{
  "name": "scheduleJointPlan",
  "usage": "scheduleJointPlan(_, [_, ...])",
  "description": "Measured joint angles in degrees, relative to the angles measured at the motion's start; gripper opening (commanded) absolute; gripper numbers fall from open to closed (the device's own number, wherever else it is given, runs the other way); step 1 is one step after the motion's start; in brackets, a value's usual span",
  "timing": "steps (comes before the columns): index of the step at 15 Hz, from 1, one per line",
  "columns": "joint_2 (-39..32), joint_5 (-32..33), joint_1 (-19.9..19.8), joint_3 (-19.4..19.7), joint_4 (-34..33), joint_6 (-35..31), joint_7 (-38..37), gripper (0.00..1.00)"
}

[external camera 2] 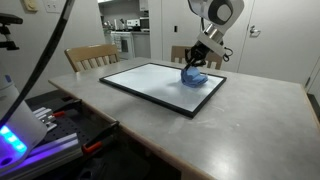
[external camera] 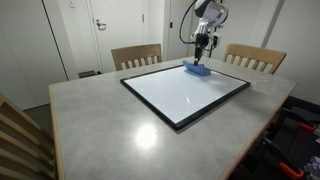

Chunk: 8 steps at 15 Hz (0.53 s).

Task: Wipe the whiteboard with the blue towel

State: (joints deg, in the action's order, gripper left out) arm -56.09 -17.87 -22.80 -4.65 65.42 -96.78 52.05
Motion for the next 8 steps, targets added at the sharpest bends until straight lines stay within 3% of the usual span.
scheduleJointPlan(8, [-0.1,0.04,3.51,-0.03,0.99,-0.13,-1.49,0.01])
